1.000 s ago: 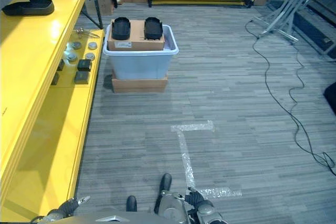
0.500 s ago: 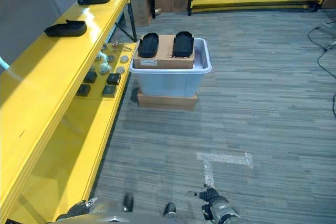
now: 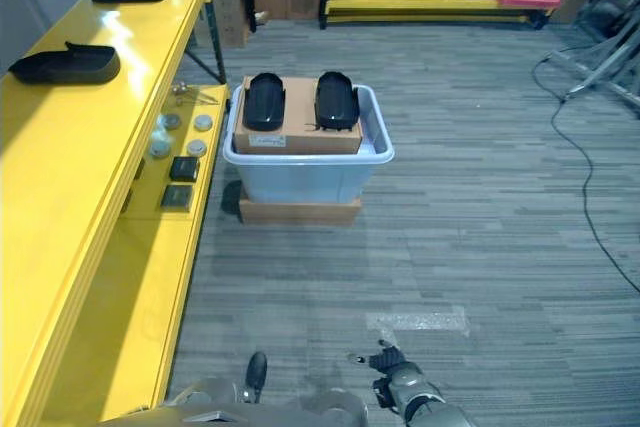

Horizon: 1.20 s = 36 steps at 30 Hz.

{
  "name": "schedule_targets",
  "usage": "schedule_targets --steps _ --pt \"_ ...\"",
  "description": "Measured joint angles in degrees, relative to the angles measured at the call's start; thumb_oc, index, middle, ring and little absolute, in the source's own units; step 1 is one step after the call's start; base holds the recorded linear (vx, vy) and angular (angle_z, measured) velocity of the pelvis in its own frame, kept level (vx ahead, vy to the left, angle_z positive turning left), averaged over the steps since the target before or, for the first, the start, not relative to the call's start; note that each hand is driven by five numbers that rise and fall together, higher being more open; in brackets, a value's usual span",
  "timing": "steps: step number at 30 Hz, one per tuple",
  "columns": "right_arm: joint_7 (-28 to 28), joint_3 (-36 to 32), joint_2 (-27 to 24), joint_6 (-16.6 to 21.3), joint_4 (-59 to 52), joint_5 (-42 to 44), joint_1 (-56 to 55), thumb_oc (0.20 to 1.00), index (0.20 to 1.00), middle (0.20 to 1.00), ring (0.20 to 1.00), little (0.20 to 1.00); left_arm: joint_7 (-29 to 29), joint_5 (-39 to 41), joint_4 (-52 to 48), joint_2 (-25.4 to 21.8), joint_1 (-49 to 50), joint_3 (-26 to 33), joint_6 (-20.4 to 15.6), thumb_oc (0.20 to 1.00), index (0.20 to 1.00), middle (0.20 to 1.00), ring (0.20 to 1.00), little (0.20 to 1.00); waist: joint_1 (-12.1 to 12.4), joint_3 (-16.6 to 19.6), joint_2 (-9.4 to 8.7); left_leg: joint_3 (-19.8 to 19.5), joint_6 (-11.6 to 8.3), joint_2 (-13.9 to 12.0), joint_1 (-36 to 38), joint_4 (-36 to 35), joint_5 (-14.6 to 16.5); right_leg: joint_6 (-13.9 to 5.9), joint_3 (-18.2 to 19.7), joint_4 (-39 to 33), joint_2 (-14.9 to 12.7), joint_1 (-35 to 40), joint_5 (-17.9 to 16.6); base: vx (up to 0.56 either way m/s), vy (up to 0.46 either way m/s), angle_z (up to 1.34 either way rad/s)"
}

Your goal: Move parts from the plastic box to the shelf.

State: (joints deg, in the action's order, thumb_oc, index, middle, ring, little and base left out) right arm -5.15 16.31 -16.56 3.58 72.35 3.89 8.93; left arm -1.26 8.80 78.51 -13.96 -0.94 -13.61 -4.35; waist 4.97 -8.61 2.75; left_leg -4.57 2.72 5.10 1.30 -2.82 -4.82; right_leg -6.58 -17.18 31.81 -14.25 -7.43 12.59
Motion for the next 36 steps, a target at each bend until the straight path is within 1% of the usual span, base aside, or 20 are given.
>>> schedule_targets --steps 1,5,8,9,10,12,13,14,15,17,20,24,25,28,29,30,32,34,35,36 --pt "0.11 0.58 0.39 0.04 -1.06 -1.33 -0.07 1.0 1.0 1.0 1.0 1.0 -1.02 -0.01 -3.53 -1.87 -1.65 -0.07 0.05 1.0 1.0 1.0 1.0 1.0 -0.4 -0.26 -0.33 -0.16 0.13 0.22 0.88 -0.5 0.88 -0.06 -2.69 -12.66 0.15 -1.23 -1.96 0.29 -0.237 0.02" --pt "0.04 0.48 0.41 -0.09 -1.02 -2.05 -0.35 1.0 1.0 1.0 1.0 1.0 -2.34 -0.05 -3.55 -2.81 -3.9 -0.02 -0.87 1.0 1.0 1.0 1.0 1.0 -0.89 -0.4 -0.52 -0.44 0.05 1.58 2.37 -0.25 3.33 -1.36 -0.53 -24.07 2.03 -4.55 -10.73 0.29 -0.309 0.07" --pt "0.02 0.5 0.92 -0.32 1.4 -2.08 -1.82 1.0 1.0 1.0 1.0 1.0 -2.17 -0.36 -2.13 -1.1 -2.86 -0.05 -1.05 1.0 1.0 1.0 1.0 1.0 -1.81 0.42 -1.29 -3.37 0.19 2.14 4.45 -0.23 5.19 0.73 -1.42 -24.07 3.82 -2.34 -13.39 0.25 -0.305 0.54" --pt "-0.05 0.35 1.01 -0.29 2.37 -2.07 -2.5 1.0 1.0 1.0 1.0 1.0 -1.95 -0.45 -0.47 0.7 -2.18 0.12 -0.98 1.0 1.0 1.0 1.0 1.0 -2.1 0.52 -1.13 -5.28 -1.46 1.77 4.28 2.94 6.18 4.58 -2.48 -25.61 5.76 0.85 -13.27 0.26 -0.284 1.03" --pt "0.0 0.37 0.42 -0.34 2.9 -2.1 -2.79 1.0 1.0 1.0 1.0 1.0 -1.41 -0.54 0.3 2.42 -0.04 0.1 -0.3 1.0 1.0 1.0 1.0 1.0 -0.93 0.33 -2.12 -3.87 -2.46 2.78 2.08 10.12 6.56 5.42 -4.18 -28.61 5.9 4.06 -16.73 0.28 -0.297 0.94" --pt "0.0 0.51 -1.04 -0.13 2.74 -2.1 -2.76 1.0 1.0 1.0 1.0 1.0 -0.28 -0.96 1.37 3.79 2.46 0.18 -0.11 1.0 1.0 1.0 1.0 1.0 0.44 0.18 -3.09 0.97 -4.48 3.54 -2.93 23.13 7.29 6.68 -4.65 -33.79 5.15 9.01 -16.81 0.24 -0.206 0.27" --pt "-0.04 0.69 -1.53 -0.06 2.63 -2.11 -2.71 1.0 1.0 1.0 1.0 1.0 0.17 -1.49 1.18 3.38 4.24 0.09 0.14 1.0 1.0 1.0 1.0 1.0 1.43 0.4 -4.07 3.26 -4.68 2.72 -4.78 23.65 9.03 7.05 -5.07 -36.07 5.28 10.82 -16.79 0.2 -0.106 0.1" --pt "-0.07 0.97 -2.09 -0.04 2.65 -2.11 -2.4 1.0 1.0 1.0 1.0 1.0 0.34 -1.77 1.1 3.28 5.04 0.01 0.23 1.0 1.0 1.0 1.0 1.0 1.68 0.54 -4.02 4.46 -4.77 1.19 -5.45 20.71 9.13 7.59 -5.18 -36.96 5.73 11.5 -16.23 0.23 -0.07 0.33" --pt "-0.09 0.87 -3.23 -0.23 2.96 -2.11 -1.38 1.0 1.0 1.0 1.0 1.0 0.4 -2.05 0.67 3.23 5.42 0.04 0.55 1.0 1.0 1.0 1.0 1.0 2.69 0.43 -3.41 4.36 -5.86 -2.26 -7.47 10.76 7.4 7.87 -6.18 -36.61 7.1 12.22 -15.1 0.23 -0.032 0.35" --pt "-0.1 0.65 -3.66 -0.34 2.88 -2.1 -1.01 1.0 1.0 1.0 1.0 1.0 0.43 -2.18 0.05 3.28 5.75 0.06 0.73 1.0 1.0 1.0 1.0 1.0 3.05 0.21 -3.05 3.24 -6.9 -4.4 -10.04 5.51 4.68 6.97 -6.6 -36.55 8.41 13.13 -14.9 0.19 -0.002 0.19" --pt "-0.26 0.43 -4.08 -0.46 3.19 -2.06 0.9 1.0 1.0 1.0 1.0 1.0 0.5 -2.14 -1.84 3.36 5.49 0.05 0.42 1.0 1.0 1.0 1.0 1.0 4.71 -0.55 -1.83 0.96 -7.79 -3.95 -13.5 1.49 -0.21 6.53 -5.37 -36.96 10.22 15.39 -12.28 0.25 0.1 -0.28" --pt "0.13 0.55 -4.32 -0.29 2.85 -2.08 0.84 1.0 1.0 1.0 1.0 1.0 0.5 -2.21 -1.15 3.26 5.61 0.58 0.48 1.0 1.0 1.0 1.0 1.0 6.09 0.85 0.41 -1.83 -6.87 -3.94 -10.69 4.53 -2.76 4.07 -2.78 -36.48 12.0 17.97 -10.64 0.26 0.16 -0.68" --pt "0.21 1.74 -3.95 -0.8 3.16 -2.14 -0.06 1.0 1.0 1.0 1.0 1.0 0.64 -2.5 0.32 2.99 4.08 0.54 0.55 1.0 1.0 1.0 1.0 1.0 4.94 1.03 0.28 -2.36 -2.97 -2.5 -9.35 5.47 -1.89 2.72 -4.31 -32.15 9.96 18.76 -8.2 0.21 0.183 0.12" --pt "1.26 4.28 -2.3 -1.25 0.8 -3.33 1.29 1.0 1.0 1.0 1.0 1.0 0.61 -2.9 0.72 1.28 2.88 -0.28 0.57 1.0 1.0 1.0 1.0 1.0 3.27 1.29 0.32 -1.58 -0.31 -1.75 -4.26 3.76 -0.17 1.13 -2.36 3.05 2.0 4.5 -5.0 0.23 0.048 -0.14" --pt "1.29 4.5 -1.32 -1.05 -0.21 -3.41 1.45 1.0 1.0 1.0 1.0 1.0 0.48 -2.88 0.78 0.06 2.39 -0.23 0.65 1.0 1.0 1.0 1.0 1.0 2.82 1.43 -0.08 -1.53 0.27 -0.91 -3.82 3.74 0.27 -0.28 -1.51 6.88 0.07 1.83 -4.17 0.2 -0.179 -0.08" --pt "1.55 4.27 0.74 -0.99 -1.66 -3.41 1.43 1.0 1.0 1.0 1.0 1.0 -0.05 -2.72 -0.12 -2.71 0.39 0.32 0.68 1.0 1.0 1.0 1.0 1.0 3.43 1.67 -1.86 -0.2 -0.27 0.57 -1.5 2.48 -0.1 -0.84 -4.73 2.98 -4.75 -0.12 -2.51 0.2 -0.271 -0.09" --pt "2.17 3.34 2.45 -0.93 -1.82 -2.82 1.69 1.0 1.0 1.0 1.0 1.0 -1.26 -2.24 -2.47 -4.58 -1.48 1.51 -0.13 1.0 1.0 1.0 1.0 1.0 4.0 1.86 -2.28 -0.57 0.26 1.35 -0.94 1.94 0.39 -0.67 -6.77 -10.42 -5.56 0.22 -4.64 0.22 -0.349 0.18" --pt "2.82 2.41 3.12 -0.82 -2.07 -0.66 1.61 1.0 1.0 1.0 1.0 1.0 -2.86 -0.5 -3.66 -3.29 -2.85 3.13 -0.79 1.0 1.0 1.0 1.0 1.0 3.86 1.76 -2.18 -1.85 0.12 2.1 -0.25 1.58 1.07 -2.7 -3.57 -20.86 -3.76 -0.51 -9.17 0.21 -0.367 0.41" --pt "3.26 2.57 3.42 -0.63 -2.18 0.82 1.65 1.0 1.0 1.0 1.0 1.0 -3.08 0.67 -3.13 -2.2 -2.8 3.89 -1.28 1.0 1.0 1.0 1.0 1.0 3.68 1.96 -2.53 -3.24 0.1 2.64 -0.05 2.06 1.51 -2.83 2.16 -25.2 -1.43 -0.15 -10.76 0.12 -0.193 0.49" --pt "3.34 2.59 3.67 -0.46 -2.02 1.17 1.47 1.0 1.0 1.0 1.0 1.0 -3.06 1.11 -2.55 -1.71 -2.59 3.89 -1.33 1.0 1.0 1.0 1.0 1.0 2.88 2.04 -2.69 -4.14 -0.3 3.05 0.27 2.18 1.9 -2.68 3.14 -24.72 -1.0 -0.09 -11.31 0.17 -0.301 0.55"
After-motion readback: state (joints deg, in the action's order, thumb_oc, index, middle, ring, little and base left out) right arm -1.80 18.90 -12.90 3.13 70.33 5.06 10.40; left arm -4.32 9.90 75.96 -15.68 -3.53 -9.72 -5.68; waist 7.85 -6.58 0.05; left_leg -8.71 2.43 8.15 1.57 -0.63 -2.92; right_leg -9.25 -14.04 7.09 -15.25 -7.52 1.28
